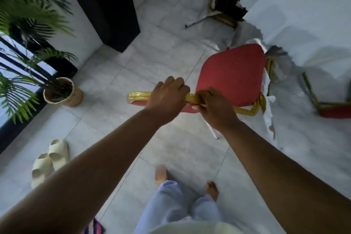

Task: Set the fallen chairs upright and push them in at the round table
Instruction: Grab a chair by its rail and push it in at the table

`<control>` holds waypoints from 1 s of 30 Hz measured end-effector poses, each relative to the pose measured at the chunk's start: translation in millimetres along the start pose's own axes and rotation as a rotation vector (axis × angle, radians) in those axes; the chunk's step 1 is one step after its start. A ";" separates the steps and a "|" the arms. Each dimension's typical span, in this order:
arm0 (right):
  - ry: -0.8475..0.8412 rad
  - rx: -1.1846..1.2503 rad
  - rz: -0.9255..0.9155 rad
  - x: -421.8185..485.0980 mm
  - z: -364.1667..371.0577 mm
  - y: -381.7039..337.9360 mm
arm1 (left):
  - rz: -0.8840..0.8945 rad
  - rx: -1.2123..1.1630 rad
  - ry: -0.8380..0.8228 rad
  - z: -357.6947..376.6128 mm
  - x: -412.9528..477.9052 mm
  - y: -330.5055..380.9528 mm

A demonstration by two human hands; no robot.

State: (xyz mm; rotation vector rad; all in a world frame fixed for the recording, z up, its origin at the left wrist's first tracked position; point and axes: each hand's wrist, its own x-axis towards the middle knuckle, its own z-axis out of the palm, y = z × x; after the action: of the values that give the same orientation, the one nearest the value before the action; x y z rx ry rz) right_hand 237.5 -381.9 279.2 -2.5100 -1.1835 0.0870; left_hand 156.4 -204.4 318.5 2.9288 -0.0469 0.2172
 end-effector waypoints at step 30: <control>0.093 -0.204 0.303 -295.7 -218.7 238.8 | 0.228 -0.190 -0.078 32.4 77.0 274.5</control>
State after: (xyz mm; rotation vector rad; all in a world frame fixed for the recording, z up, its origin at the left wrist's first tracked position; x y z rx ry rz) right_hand 266.9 -809.7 371.0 -2.8221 -0.8041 -0.0768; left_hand 224.4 -481.0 353.6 2.7377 -0.3922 0.1244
